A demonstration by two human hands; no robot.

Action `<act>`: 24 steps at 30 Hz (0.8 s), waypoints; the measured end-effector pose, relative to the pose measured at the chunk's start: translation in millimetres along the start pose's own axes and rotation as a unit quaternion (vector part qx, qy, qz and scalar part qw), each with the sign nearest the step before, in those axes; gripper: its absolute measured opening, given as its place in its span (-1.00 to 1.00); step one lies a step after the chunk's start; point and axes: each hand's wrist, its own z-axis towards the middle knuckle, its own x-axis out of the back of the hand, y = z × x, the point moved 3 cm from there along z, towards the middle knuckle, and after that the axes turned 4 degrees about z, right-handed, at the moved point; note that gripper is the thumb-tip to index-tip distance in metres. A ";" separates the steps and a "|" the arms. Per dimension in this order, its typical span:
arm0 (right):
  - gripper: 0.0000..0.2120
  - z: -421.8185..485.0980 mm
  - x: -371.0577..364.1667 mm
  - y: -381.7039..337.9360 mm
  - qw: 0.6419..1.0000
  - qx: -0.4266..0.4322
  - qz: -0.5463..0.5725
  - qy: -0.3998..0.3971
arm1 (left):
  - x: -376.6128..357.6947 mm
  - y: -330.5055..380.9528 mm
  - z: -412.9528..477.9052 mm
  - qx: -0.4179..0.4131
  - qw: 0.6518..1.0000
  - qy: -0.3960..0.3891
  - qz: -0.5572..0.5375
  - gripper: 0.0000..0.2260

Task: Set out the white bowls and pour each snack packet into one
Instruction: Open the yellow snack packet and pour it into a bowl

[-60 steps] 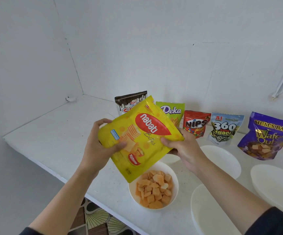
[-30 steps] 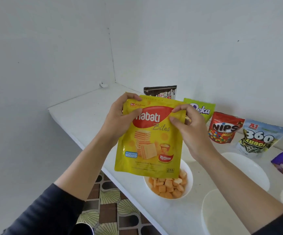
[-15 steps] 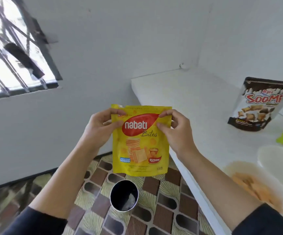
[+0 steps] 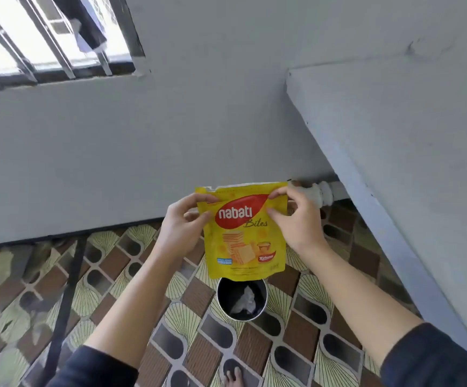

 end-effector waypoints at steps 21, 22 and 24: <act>-0.90 -22.1 -156.6 411.5 0.961 -0.214 -0.018 -0.176 | -129.8 -413.0 80.5 0.184 0.980 -0.061 0.050 -0.76; -0.88 -23.3 -154.1 408.7 0.958 -0.222 -0.018 -0.180 | -130.0 -411.7 79.7 0.185 0.978 -0.069 0.065 -0.77; -0.85 -21.1 -144.8 391.5 0.958 -0.228 -0.018 -0.173 | -125.4 -396.0 80.5 0.178 0.977 -0.079 0.083 -0.78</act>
